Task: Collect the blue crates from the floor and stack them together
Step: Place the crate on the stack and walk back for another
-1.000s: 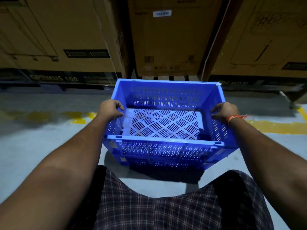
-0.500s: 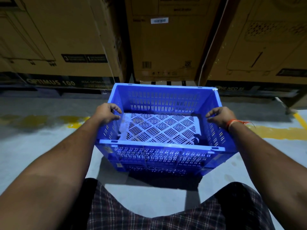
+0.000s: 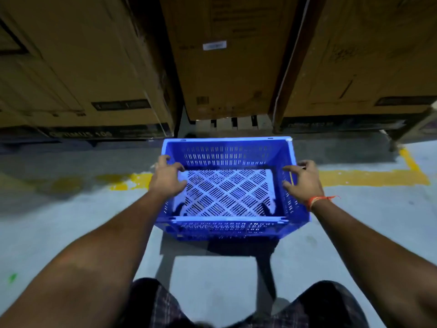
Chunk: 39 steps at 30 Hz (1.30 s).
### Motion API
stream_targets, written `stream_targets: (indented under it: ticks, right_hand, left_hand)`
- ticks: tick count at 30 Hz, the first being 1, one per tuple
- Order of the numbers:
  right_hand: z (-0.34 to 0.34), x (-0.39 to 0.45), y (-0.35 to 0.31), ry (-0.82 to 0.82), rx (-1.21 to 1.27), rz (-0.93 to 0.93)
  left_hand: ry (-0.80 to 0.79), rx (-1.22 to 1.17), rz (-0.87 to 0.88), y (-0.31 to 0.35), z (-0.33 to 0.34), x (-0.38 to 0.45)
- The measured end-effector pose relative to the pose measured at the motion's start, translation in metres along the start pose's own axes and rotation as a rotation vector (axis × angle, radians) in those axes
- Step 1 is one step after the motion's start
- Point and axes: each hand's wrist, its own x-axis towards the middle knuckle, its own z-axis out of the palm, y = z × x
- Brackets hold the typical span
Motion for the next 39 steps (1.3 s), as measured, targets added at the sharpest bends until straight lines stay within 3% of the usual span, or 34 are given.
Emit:
stream_targets:
  ticks: [7, 14, 25, 39]
  right_hand:
    - [-0.189, -0.079, -0.082, -0.083, 0.277, 0.069]
    - [-0.359, -0.182, -0.094, 0.060, 0.506, 0.291]
    - [-0.480, -0.318, 0.090, 0.341, 0.555, 0.624]
    - [-0.561, -0.415, 0.272, 0.712, 0.695, 1.025]
  left_hand:
    - [-0.148, -0.300, 0.128, 0.116, -0.171, -0.066]
    - [-0.254, -0.526, 0.327, 0.272, -0.285, -0.145]
    - [-0.687, -0.534, 0.709, 0.536, -0.227, -0.227]
    - [-0.940, -0.410, 1.011, 0.841, -0.134, -0.287]
